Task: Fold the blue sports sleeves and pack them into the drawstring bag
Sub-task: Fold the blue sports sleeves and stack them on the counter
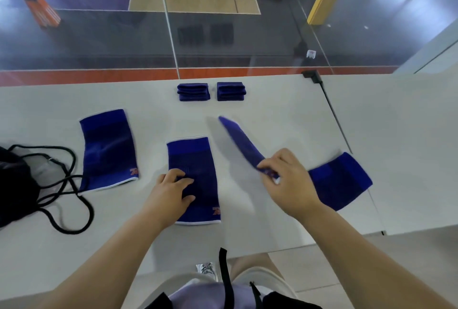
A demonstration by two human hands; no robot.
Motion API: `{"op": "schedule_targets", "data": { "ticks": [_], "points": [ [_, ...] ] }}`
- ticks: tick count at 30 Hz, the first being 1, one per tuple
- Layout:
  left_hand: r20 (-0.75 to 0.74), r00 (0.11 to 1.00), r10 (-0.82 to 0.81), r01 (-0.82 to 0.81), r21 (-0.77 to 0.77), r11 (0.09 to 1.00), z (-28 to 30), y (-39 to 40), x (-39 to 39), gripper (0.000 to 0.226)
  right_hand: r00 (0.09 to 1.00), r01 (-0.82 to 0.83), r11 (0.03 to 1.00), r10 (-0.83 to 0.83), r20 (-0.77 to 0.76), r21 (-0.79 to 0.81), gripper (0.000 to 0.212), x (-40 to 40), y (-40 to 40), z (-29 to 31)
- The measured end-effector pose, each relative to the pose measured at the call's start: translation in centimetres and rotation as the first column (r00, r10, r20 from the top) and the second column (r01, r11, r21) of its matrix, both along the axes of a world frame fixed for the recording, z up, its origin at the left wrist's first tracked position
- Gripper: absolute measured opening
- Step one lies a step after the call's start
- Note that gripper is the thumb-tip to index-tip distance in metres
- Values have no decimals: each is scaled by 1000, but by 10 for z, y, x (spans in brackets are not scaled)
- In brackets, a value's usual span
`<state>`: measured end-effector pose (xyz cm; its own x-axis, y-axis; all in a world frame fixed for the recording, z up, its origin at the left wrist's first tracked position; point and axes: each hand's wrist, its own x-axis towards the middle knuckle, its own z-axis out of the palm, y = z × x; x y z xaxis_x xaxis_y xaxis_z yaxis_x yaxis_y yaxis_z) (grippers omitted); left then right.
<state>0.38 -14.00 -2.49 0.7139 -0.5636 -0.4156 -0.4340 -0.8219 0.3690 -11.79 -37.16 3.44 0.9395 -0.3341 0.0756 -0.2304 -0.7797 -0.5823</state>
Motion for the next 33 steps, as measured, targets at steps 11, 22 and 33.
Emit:
{"op": "schedule_targets", "data": {
  "ticks": [11, 22, 33],
  "points": [
    [12, 995, 97, -96, -68, 993, -2, 10, -3, 39, 866, 91, 993, -45, -497, 69, 37, 10, 2, -30],
    [-29, 994, 108, -111, -102, 989, -4, 13, -2, 39, 794, 234, 967, -128, -594, 105, 30, 26, 4, -51],
    [-60, 983, 175, -182, -149, 972, 9, 2, 1, 36, 870, 259, 934, -116, -480, 244, 19, 29, 2, -33]
  ]
}}
